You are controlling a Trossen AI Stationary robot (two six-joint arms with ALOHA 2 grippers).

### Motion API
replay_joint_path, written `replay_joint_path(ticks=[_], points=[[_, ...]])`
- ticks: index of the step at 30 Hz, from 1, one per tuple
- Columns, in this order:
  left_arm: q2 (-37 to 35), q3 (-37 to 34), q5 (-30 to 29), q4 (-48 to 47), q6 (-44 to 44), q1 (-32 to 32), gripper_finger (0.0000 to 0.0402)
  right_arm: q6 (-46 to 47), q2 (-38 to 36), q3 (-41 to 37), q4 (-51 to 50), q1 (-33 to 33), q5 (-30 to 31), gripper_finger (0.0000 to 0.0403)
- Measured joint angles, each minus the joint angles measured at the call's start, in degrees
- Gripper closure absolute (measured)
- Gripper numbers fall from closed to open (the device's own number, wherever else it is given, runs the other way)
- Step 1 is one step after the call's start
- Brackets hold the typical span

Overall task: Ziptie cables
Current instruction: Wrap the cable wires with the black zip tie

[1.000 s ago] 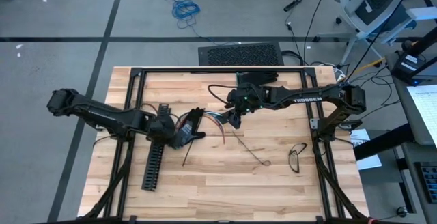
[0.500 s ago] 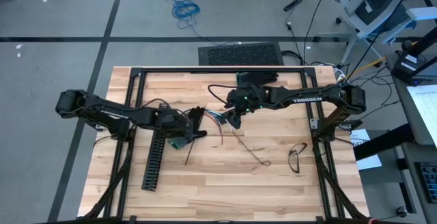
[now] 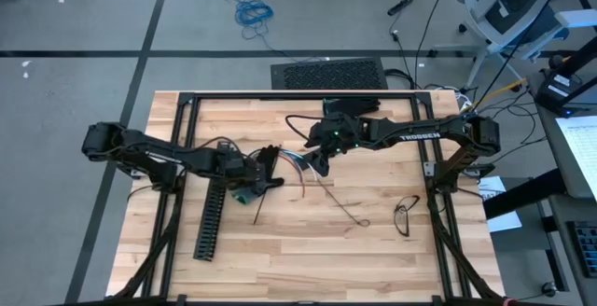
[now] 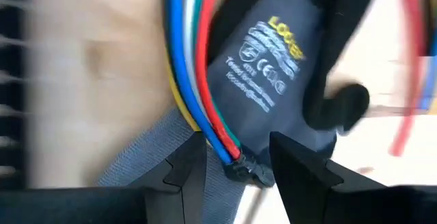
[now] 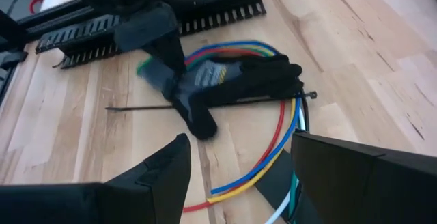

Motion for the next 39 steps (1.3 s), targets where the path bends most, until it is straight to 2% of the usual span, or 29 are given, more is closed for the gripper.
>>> replay_joint_path(ticks=[19,22,25,26,34,39], points=[[10.3,0.4,-2.0,0.2,-2.9,0.4,0.025,4.3,0.0,0.0,4.9,0.1,-0.1,0.0168],[10.7,0.3,-2.8,1.0,-1.6,0.4,0.0284,6.3,0.0,0.0,7.7,0.1,-0.1,0.0168],[10.7,0.2,-3.2,1.6,0.9,0.3,0.0364,7.4,0.0,0.0,10.3,0.1,-0.1,0.0168],[10.7,0.2,-3.6,2.0,1.3,0.2,0.0378,7.8,0.0,0.0,11.3,0.1,-0.1,0.0168],[9.1,4.0,-5.3,0.0,6.1,-1.6,0.0381,7.7,0.0,0.0,16.2,0.1,-0.4,0.0168],[4.9,7.3,-7.2,-5.6,8.2,-2.0,0.0381,7.6,0.0,0.0,19.3,0.1,-1.6,0.0168]])
